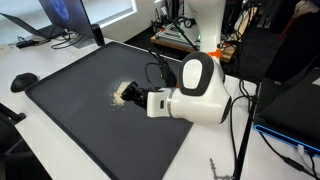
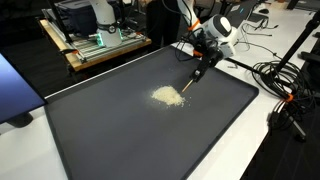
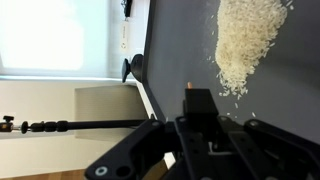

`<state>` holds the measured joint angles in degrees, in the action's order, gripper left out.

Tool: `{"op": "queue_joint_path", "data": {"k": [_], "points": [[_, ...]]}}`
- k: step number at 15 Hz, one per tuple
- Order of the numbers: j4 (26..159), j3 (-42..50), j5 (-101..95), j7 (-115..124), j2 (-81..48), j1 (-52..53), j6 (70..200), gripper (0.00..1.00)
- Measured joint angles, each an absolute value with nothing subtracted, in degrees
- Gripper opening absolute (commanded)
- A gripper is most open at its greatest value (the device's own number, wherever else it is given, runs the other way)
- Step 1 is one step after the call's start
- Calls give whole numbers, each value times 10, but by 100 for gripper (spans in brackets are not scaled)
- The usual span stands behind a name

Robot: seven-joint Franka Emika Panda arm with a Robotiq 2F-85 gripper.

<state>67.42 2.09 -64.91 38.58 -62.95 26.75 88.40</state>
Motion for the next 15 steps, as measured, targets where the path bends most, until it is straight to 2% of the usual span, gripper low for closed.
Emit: {"op": "queue_joint_path", "data": {"k": [6, 15], "points": [[679, 4, -597, 327, -558, 223, 902, 4], [742, -26, -427, 185, -430, 104, 1029, 4]]}}
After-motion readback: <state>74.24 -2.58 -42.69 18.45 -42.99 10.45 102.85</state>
